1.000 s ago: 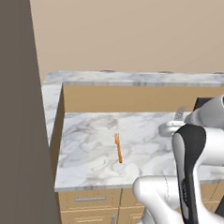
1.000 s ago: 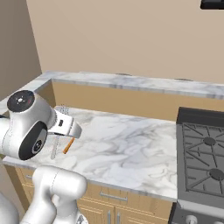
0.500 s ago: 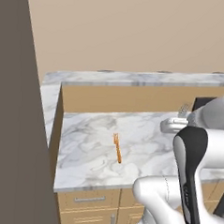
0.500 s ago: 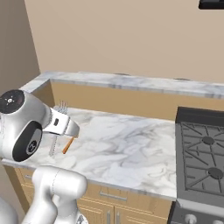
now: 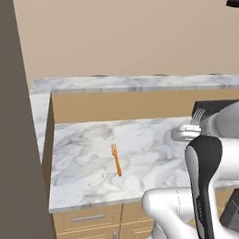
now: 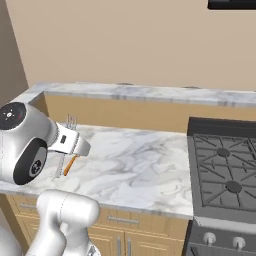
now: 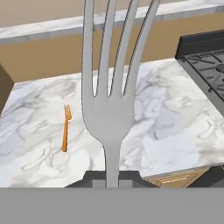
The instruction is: Organize the utensils by type. Pick up the wooden spoons from the counter and place them in the open cabinet. Then pick up the metallic utensils from the counter and place them in the open drawer.
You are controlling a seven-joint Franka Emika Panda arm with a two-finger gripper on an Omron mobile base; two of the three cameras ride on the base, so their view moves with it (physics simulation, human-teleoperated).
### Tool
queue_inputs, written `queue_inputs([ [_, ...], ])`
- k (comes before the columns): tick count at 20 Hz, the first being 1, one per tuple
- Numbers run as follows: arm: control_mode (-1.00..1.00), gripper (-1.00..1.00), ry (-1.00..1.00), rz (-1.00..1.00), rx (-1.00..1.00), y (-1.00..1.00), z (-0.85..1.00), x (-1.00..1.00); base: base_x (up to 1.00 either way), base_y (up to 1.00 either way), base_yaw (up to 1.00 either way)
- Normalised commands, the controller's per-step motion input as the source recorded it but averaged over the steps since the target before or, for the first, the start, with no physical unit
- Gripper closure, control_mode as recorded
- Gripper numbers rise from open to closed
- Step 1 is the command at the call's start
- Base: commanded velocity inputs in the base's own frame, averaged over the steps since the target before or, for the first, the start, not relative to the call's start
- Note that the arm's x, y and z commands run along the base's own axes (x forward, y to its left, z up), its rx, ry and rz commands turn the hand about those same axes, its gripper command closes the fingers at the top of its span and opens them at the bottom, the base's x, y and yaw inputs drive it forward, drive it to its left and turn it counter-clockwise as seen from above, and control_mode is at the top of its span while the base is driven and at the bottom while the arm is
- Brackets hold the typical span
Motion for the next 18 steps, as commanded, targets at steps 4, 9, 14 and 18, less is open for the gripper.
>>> queue_inputs([
  [4,1.00,1.00,0.00,0.00,0.00,0.00,0.00,0.00,-0.33,-0.27,-0.23],
  [9,1.00,1.00,0.00,0.00,0.00,0.00,0.00,0.00,-0.35,-0.29,-0.27],
  [14,1.00,1.00,0.00,0.00,0.00,0.00,0.00,0.00,-0.31,-0.33,-0.32],
  [18,1.00,1.00,0.00,0.00,0.00,0.00,0.00,0.00,-0.25,-0.32,-0.34],
])
